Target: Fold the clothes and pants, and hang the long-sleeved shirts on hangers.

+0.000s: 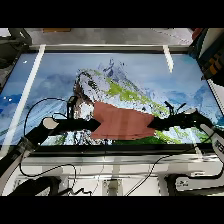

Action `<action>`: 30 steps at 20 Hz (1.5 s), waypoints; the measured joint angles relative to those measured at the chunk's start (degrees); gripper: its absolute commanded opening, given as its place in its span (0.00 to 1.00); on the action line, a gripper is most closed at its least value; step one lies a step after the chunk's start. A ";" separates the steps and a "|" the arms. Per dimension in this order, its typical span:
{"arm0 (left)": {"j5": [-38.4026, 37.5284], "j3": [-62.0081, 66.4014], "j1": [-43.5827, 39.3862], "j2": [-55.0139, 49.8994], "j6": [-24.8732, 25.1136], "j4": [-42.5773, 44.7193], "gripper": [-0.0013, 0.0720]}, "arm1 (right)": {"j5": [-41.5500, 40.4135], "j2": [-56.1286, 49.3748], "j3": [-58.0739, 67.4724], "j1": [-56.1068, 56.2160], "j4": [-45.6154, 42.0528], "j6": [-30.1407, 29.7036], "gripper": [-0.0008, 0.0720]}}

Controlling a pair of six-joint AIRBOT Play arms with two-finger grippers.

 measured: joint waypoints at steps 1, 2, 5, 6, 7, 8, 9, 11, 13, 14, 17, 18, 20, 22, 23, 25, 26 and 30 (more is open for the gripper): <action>0.39 0.00 0.02 0.02 0.04 0.02 0.33 | -0.11 -0.02 0.44 1.07 0.57 -1.22 0.04; 1.07 0.02 0.11 0.02 0.35 -0.02 0.02 | -0.09 -0.24 1.18 1.90 1.62 -1.97 0.04; 1.53 0.52 0.68 0.61 3.78 0.50 0.03 | 2.71 0.39 5.84 2.91 3.28 -2.86 0.04; 1.77 1.11 0.98 1.20 5.20 1.38 0.03 | 3.39 1.18 8.20 3.02 2.82 -2.43 0.04; 1.81 1.97 1.36 2.08 6.32 3.30 0.03 | 3.69 2.25 10.62 3.08 1.16 -1.20 0.04; 1.84 3.08 1.75 3.21 7.08 5.99 0.03 | 3.72 3.61 13.16 3.15 -1.84 0.59 0.04; 1.95 4.28 2.16 4.57 7.72 9.01 0.03 | 3.23 5.42 15.96 3.19 -6.14 3.10 0.04; 2.16 6.80 3.19 7.89 8.50 15.80 0.03 | 0.42 9.55 20.90 3.17 -16.72 8.83 0.04; 3.10 8.57 4.42 11.80 8.96 21.09 0.03 | -2.91 13.94 24.55 2.01 -27.06 14.40 0.04; 3.74 9.07 5.03 13.64 9.16 22.80 0.03 | -4.39 15.82 25.68 0.70 -31.17 16.90 0.04; 4.81 9.97 6.62 18.67 9.40 26.08 0.03 | -5.92 19.85 27.63 -6.69 -39.30 23.61 0.04; 5.20 10.10 6.93 19.89 9.53 26.56 0.03 | -5.14 20.48 27.96 -9.86 -40.81 25.14 0.04; 5.42 10.27 7.32 21.31 9.53 27.26 0.03 | -2.54 21.22 28.13 -17.18 -43.17 27.80 0.04; 5.66 10.38 7.52 22.10 9.53 27.67 0.03 | 0.28 21.59 27.47 -25.24 -44.83 32.39 0.04; 5.66 10.38 7.56 22.32 9.53 27.85 0.03 | 1.84 21.75 26.91 -29.24 -45.46 34.93 0.04; 5.73 10.40 7.65 22.62 9.53 28.00 0.03 | 5.27 21.88 24.87 -36.87 -46.40 38.93 0.04; 5.73 10.40 7.67 22.69 9.55 28.09 0.03 | 7.08 21.94 23.43 -40.44 -46.73 40.30 0.04; 5.86 10.40 7.69 22.86 9.55 28.20 0.03 | 11.65 22.03 17.38 -49.37 -47.45 43.10 0.39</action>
